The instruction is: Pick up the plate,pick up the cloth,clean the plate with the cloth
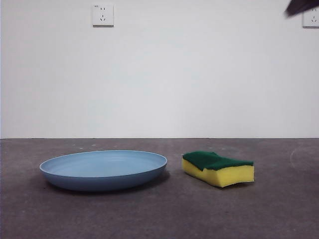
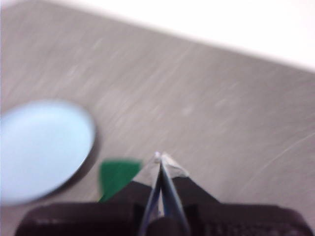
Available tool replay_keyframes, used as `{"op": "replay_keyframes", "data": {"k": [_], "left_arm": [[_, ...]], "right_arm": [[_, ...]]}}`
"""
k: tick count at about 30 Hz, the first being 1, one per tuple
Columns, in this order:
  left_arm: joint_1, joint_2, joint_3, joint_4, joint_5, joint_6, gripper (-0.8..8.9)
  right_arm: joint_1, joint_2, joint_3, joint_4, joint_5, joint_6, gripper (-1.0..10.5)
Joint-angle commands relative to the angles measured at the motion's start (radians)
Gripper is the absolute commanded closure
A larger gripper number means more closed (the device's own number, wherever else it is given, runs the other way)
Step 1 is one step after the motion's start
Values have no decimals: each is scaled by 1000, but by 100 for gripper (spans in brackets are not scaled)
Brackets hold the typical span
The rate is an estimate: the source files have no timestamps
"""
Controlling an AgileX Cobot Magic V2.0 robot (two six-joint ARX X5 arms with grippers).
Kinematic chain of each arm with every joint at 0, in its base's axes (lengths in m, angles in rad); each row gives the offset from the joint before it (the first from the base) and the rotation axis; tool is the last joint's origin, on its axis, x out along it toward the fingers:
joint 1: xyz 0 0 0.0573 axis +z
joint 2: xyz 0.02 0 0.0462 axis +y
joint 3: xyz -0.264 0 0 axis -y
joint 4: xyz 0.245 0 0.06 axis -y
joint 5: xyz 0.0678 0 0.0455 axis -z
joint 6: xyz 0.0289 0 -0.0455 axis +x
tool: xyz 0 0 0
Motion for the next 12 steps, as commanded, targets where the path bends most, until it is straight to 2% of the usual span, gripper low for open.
{"op": "replay_keyframes", "data": {"k": [1,4,7,12], "left_arm": [[3,-3,-13,3,-4,-5,817],[3,-3,-13,2,-5,-5,817],[3,-3,-13,2,-4,-5,817],[3,-3,-13,3,-5,-5,817]], "right_arm": [[-117,-72,-22,19,-81,-22,946],[-244,-156,-48,33,-123,-31,946],[-351,-243,-99,98,-126,-49,946],[-452,-377,-217,181,-126,-52,946]]}}
